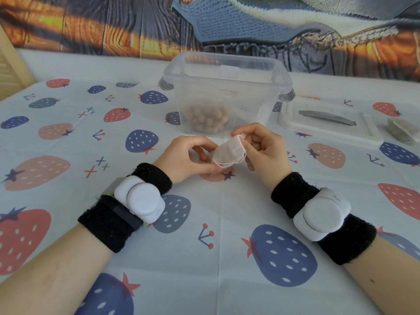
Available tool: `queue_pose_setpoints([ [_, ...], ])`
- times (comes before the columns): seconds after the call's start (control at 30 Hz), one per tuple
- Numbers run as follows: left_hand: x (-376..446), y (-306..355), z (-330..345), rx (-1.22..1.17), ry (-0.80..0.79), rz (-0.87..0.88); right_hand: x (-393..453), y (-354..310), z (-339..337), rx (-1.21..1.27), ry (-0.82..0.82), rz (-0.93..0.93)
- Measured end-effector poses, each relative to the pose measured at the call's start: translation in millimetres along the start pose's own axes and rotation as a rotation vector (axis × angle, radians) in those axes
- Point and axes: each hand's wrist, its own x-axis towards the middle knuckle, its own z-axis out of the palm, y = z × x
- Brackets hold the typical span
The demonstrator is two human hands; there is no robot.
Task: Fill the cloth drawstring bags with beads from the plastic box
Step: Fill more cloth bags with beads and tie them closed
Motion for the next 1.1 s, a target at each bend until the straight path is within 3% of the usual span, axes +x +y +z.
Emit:
queue_pose_setpoints([
  [0.2,1.7,-1.6,-0.6,-0.067,0.035,-0.019,5.4,-4.1,-10.1,0.466,0.027,0.342],
  [0.43,3.0,-4.4,-1.6,-0.130,0.047,-0.061,12.7,1.6,-19.8,0.707,0.191,0.741],
  [0.63,4.2,-5.1,-7.6,-0.268,0.018,-0.089,13.9,2.2,-19.3,0.782,0.257,0.676],
  [0.83,3.8,-0.5,-7.9,-0.434,-0.008,-0.111,16.9,11.2,-19.2,0.760,0.208,0.748],
  [0.97,4.1,-2.5,-7.3,-0.413,0.003,-0.108,12.3,5.4,-14.3,0.532,0.117,0.610],
  [1.1,4.0,-4.9,-5.2,-0.316,0.010,-0.093,10.3,3.3,-10.0,0.419,0.175,0.508],
])
